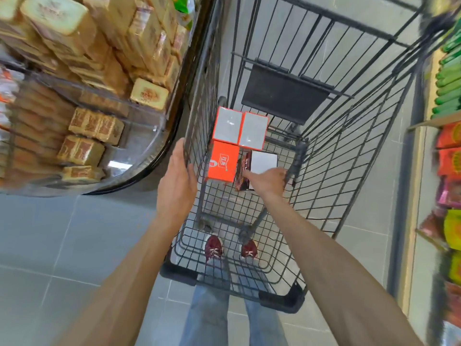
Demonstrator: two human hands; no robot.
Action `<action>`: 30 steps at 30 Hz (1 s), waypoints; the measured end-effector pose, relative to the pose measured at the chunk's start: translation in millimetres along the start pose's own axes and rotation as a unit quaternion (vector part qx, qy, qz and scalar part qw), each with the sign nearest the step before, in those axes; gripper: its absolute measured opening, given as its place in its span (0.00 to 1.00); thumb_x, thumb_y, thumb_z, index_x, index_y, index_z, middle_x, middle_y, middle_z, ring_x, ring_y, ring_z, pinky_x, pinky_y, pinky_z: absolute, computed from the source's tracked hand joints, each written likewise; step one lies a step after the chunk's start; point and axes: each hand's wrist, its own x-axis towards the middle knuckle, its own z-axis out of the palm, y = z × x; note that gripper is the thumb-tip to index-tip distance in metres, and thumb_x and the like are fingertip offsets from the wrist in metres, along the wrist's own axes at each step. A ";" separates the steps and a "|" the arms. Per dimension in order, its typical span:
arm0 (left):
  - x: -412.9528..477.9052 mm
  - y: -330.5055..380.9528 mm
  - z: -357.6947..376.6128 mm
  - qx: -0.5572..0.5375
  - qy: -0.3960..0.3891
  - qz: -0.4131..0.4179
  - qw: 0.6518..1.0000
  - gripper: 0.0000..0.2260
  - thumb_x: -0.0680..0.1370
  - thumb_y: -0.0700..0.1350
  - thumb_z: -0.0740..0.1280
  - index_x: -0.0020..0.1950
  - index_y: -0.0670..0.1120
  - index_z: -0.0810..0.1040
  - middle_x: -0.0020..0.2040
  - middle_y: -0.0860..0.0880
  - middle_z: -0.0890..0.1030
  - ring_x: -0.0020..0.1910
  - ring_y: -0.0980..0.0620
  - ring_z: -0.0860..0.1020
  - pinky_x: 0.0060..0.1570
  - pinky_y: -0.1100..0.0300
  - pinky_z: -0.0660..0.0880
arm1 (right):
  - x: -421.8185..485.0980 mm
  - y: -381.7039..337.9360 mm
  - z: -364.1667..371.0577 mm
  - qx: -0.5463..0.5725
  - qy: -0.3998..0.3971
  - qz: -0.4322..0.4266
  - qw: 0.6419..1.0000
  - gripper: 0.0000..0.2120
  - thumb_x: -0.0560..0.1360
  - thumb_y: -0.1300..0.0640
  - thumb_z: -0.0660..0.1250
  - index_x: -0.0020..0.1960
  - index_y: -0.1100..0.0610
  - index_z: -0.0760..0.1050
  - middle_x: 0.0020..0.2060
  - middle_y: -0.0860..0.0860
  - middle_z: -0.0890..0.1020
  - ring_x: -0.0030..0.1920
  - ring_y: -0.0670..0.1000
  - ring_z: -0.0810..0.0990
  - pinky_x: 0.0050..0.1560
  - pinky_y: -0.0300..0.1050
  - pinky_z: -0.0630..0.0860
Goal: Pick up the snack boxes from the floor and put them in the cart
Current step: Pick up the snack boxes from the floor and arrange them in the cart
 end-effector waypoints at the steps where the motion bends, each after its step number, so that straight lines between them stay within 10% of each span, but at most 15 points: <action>1: 0.3 -0.9 1.0 -0.002 0.001 -0.002 1.000 0.25 0.83 0.43 0.56 0.79 0.54 0.53 0.73 0.49 0.70 0.62 0.43 0.77 0.54 0.40 0.77 | 5.9 -1.9 6.9 0.009 0.000 0.005 1.000 0.58 0.66 0.41 0.79 0.77 0.68 0.49 0.74 0.61 0.65 0.73 0.60 0.66 0.68 0.54 0.71; 7: 1.0 -1.0 1.6 -0.022 -0.007 -0.046 0.999 0.25 0.83 0.41 0.57 0.76 0.59 0.54 0.67 0.52 0.74 0.56 0.47 0.77 0.49 0.52 0.71 | 27.8 -5.4 39.8 0.068 -0.018 0.019 0.997 0.56 0.66 0.41 0.78 0.78 0.66 0.49 0.75 0.60 0.64 0.72 0.60 0.68 0.68 0.55 0.72; 21: 1.0 3.5 -0.3 0.003 -0.009 -0.039 0.999 0.24 0.82 0.40 0.56 0.75 0.58 0.55 0.64 0.52 0.75 0.54 0.45 0.78 0.51 0.45 0.76 | 22.3 7.6 15.3 0.061 -0.111 -0.008 0.992 0.37 0.75 0.50 0.70 0.75 0.63 0.56 0.69 0.56 0.71 0.65 0.57 0.75 0.60 0.49 0.75; 25: -4.4 17.4 -5.9 0.044 -0.024 -0.058 0.997 0.22 0.80 0.40 0.59 0.73 0.49 0.58 0.66 0.46 0.71 0.55 0.42 0.76 0.48 0.46 0.74 | -6.1 6.3 -39.7 -0.002 -0.119 -0.061 0.991 0.27 0.77 0.52 0.67 0.71 0.64 0.66 0.64 0.57 0.75 0.57 0.57 0.78 0.45 0.40 0.72; 30: -7.2 64.7 -13.6 0.134 -0.043 -0.080 0.987 0.35 0.74 0.44 0.66 0.76 0.37 0.54 0.69 0.34 0.65 0.64 0.31 0.69 0.59 0.35 0.71 | -42.5 0.4 -126.0 -0.011 -0.086 -0.097 0.991 0.26 0.79 0.53 0.66 0.71 0.66 0.68 0.67 0.61 0.75 0.66 0.60 0.75 0.61 0.49 0.74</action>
